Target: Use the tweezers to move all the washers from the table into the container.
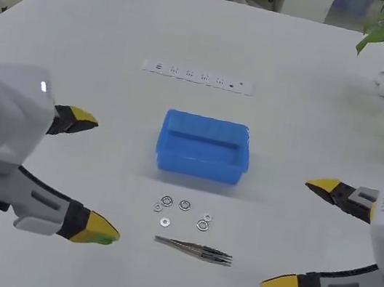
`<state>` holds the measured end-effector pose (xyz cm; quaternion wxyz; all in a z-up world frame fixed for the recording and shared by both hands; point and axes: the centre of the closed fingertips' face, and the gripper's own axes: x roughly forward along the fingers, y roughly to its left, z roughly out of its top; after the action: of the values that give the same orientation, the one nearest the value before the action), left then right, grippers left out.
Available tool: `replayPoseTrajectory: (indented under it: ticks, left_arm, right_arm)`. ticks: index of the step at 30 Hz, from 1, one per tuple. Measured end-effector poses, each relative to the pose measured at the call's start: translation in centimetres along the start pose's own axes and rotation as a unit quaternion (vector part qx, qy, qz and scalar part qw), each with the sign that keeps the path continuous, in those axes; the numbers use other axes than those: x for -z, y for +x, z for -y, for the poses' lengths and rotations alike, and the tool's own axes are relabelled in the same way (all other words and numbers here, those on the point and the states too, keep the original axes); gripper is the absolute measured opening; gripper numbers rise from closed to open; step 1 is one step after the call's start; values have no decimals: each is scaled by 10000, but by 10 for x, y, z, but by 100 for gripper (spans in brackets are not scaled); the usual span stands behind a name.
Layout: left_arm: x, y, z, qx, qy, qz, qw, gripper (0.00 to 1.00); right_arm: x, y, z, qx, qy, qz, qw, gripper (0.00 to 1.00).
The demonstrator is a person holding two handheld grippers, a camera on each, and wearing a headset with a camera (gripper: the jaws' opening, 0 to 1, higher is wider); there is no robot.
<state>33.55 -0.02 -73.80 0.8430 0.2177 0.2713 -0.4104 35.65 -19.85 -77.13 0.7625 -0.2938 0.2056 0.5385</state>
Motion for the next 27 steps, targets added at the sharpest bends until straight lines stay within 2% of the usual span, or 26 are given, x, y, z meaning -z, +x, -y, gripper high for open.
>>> replayPoseTrajectory:
  ticks: [11, 13, 15, 27]
  left_arm:
    - [4, 6, 4, 110, 8, -67, 9999, 99]
    - [6, 7, 6, 158, -8, -134, 9998, 99]
    - [5, 7, 8, 188, 13, -99, 9998, 99]
    - [12, 6, 10, 206, -11, -163, 9997, 99]
  right_arm:
    - [0, 0, -2, -25, 20, -11, 10000, 93]
    - [1, -1, -2, -22, 27, -17, 10000, 93]
    - [1, -1, -2, -14, -1, -35, 10000, 93]
    - [6, -1, -3, -29, 24, -121, 9999, 93]
